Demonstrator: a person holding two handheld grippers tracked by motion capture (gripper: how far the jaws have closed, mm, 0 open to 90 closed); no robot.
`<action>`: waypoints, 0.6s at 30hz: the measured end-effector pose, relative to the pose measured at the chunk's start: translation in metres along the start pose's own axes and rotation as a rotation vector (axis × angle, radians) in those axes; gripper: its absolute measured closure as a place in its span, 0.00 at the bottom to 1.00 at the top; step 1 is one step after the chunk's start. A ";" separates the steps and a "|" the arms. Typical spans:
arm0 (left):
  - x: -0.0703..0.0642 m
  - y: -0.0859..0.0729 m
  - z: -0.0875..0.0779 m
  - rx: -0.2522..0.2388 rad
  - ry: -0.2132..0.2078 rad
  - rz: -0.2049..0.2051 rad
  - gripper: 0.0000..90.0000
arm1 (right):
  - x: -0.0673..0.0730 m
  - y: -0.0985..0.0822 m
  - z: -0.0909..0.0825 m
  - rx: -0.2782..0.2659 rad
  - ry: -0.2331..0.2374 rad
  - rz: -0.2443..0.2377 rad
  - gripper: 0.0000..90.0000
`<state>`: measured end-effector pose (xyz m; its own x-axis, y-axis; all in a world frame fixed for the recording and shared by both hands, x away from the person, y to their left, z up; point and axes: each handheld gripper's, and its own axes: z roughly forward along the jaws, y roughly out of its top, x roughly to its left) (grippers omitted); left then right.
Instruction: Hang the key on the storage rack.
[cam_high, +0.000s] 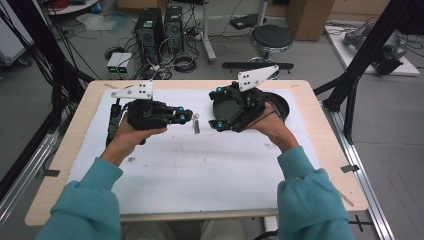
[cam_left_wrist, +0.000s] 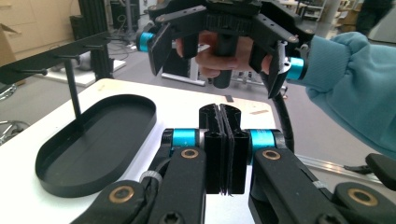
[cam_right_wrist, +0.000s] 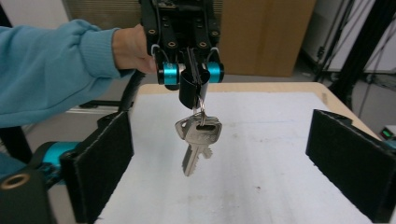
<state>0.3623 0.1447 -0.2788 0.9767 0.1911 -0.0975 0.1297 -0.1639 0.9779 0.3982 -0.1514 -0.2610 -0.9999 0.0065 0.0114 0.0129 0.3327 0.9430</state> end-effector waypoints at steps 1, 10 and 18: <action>0.000 0.000 0.000 0.001 -0.002 0.004 0.98 | 0.000 0.000 0.001 -0.003 0.008 -0.001 0.13; -0.003 0.001 0.003 0.000 -0.029 0.011 0.98 | 0.003 0.002 0.006 0.013 0.082 0.006 0.41; -0.004 0.001 0.005 -0.009 -0.036 0.013 0.98 | 0.002 0.001 0.008 0.008 0.118 0.004 0.50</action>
<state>0.3593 0.1388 -0.2784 0.9838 0.1542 -0.0915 0.1158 -0.1571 0.9808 0.3965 -0.1437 -0.2626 -0.9931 -0.1034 0.0548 0.0165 0.3401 0.9402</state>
